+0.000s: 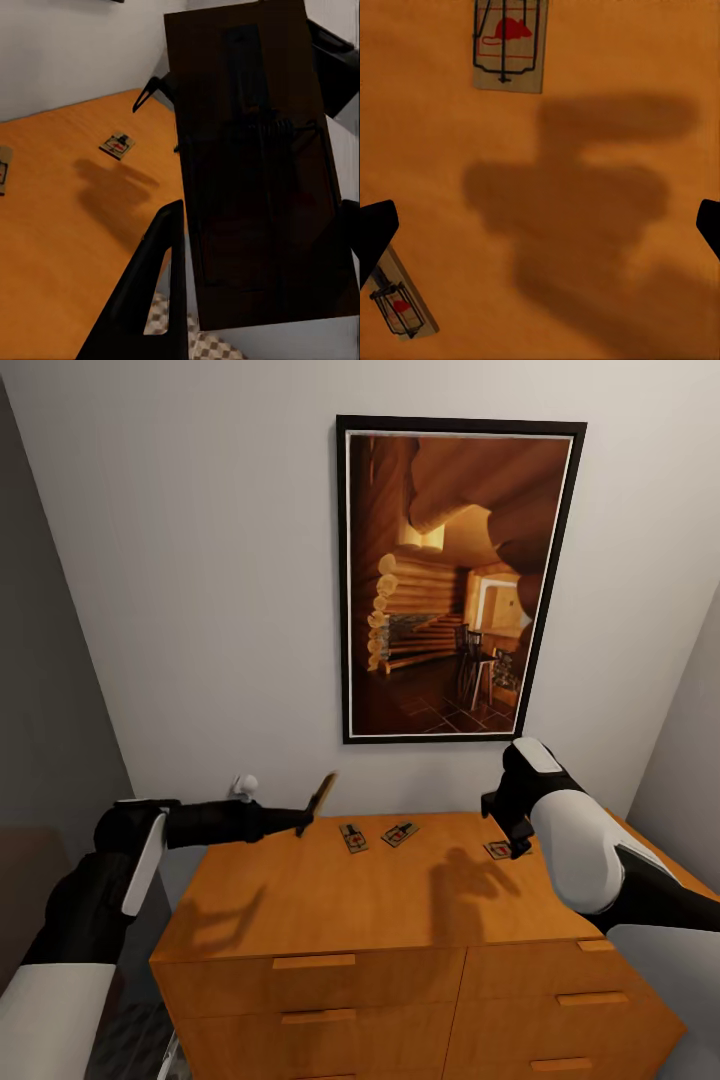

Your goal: Take the four mousetraps from the cabinet in the bathroom and place them on the bathroom floor. Make sure all four end up on the same floor surface, and ensure that at least two of them are either under or directly next to the same bathroom sink.

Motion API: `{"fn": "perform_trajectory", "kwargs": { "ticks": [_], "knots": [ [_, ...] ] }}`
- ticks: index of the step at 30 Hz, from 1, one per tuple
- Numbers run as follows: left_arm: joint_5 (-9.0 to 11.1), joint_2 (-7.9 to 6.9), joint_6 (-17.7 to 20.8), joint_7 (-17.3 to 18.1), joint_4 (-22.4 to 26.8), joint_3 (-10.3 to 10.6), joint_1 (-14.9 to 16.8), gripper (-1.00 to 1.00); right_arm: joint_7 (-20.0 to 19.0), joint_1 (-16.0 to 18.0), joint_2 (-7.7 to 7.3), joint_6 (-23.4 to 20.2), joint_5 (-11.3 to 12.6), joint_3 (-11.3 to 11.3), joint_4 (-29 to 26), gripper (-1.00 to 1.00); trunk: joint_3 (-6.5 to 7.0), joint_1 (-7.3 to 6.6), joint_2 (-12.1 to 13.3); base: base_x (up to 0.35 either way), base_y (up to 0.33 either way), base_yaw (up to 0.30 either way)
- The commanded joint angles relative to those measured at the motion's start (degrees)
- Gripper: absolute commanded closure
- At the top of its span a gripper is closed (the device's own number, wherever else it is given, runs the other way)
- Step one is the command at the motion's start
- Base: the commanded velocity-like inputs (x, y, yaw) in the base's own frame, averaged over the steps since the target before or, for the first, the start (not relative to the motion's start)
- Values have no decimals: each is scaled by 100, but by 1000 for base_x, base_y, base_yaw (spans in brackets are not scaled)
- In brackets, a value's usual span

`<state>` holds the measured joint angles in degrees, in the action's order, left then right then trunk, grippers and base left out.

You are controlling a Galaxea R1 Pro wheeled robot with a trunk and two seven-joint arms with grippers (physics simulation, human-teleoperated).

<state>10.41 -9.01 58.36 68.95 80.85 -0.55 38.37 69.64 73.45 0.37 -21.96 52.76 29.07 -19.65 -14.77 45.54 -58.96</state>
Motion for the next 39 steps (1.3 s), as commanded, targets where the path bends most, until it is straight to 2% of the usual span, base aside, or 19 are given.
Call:
{"fn": "perform_trajectory", "kwargs": {
  "ticks": [1,5,9,18,25,27,30,33,36,39],
  "knots": [
    [38,0,17,7,1,-2,4,100,8,3,2,-57,3,7,-11,-100,-8,1,-5,0,0,0],
    [271,44,16,2,1,-2,5,100,-183,3,-1,-48,-16,-16,-5,-100,-8,1,-5,0,0,0],
    [346,157,12,-11,0,1,5,100,-316,3,-2,-46,-48,-27,-4,-100,-8,1,-5,13,0,0],
    [365,327,2,-44,-7,40,4,100,-711,3,-4,-46,-72,-57,232,-100,-8,1,-5,225,-28,0],
    [376,474,-3,-49,-13,59,4,100,-812,3,-38,-46,-78,-74,331,-100,-8,1,-5,133,-54,0],
    [367,609,-9,-53,-21,93,4,100,-811,3,-73,-46,-80,-75,398,-100,-8,1,-5,30,-13,0],
    [335,878,-15,-59,-33,147,4,100,-792,3,-231,-46,-81,-76,621,-100,-8,1,-5,12,-5,0],
    [328,952,-17,-96,-50,195,4,100,-780,3,-326,-47,-82,-77,725,-100,-8,1,-5,4,-2,0],
    [329,974,-17,-135,-56,239,4,100,-773,3,-358,-51,-107,-80,757,-100,-8,1,-5,1,0,0],
    [330,995,-21,-154,-59,263,5,100,-748,3,-373,-53,-237,-81,777,-100,-8,1,-5,0,0,0]
  ]
}}
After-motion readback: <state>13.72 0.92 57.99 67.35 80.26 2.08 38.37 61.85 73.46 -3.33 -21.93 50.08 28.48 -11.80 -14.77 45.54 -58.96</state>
